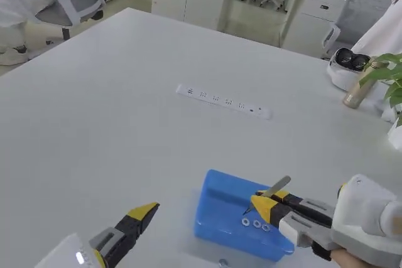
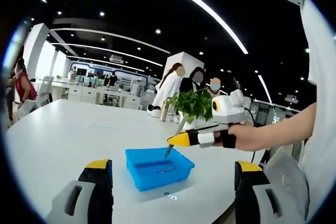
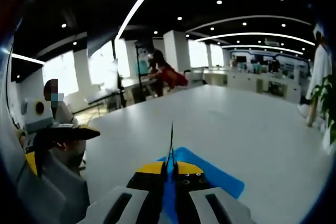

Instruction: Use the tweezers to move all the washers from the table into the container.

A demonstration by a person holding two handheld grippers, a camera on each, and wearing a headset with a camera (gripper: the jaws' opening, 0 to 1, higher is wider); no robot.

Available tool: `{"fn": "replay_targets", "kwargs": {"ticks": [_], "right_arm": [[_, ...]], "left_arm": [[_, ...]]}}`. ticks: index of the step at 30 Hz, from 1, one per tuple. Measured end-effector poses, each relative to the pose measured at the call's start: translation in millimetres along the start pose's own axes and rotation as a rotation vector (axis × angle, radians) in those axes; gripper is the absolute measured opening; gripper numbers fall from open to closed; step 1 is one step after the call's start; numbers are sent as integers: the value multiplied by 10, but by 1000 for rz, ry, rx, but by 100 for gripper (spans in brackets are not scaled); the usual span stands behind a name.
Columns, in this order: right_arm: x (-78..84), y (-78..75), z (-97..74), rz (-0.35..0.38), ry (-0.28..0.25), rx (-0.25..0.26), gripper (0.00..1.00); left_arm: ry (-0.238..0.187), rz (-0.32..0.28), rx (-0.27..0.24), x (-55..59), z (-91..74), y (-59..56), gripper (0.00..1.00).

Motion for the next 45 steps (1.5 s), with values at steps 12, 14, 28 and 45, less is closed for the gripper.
{"fn": "replay_targets", "kwargs": {"ticks": [12, 14, 28, 45], "right_arm": [[310, 349, -177, 72, 73, -88, 3], [391, 369, -159, 83, 97, -96, 3], [771, 316, -13, 132, 181, -89, 3], [782, 459, -12, -37, 213, -135, 4]], "left_arm": [[18, 57, -12, 10, -4, 1, 97], [22, 65, -17, 13, -7, 6, 97], [53, 79, -27, 49, -7, 24, 96], [62, 80, -37, 61, -11, 40, 94]]}}
Point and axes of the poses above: the centre of the closed fingertips' face, and the gripper's own axes: z roughly forward along the fingers, y roughly to its left, x roughly out of its underside, the point moved 6 cm from there along -z, roughly backward along the fingers, and after that the axes turned 10 degrees about x, right-handed, at the moved point
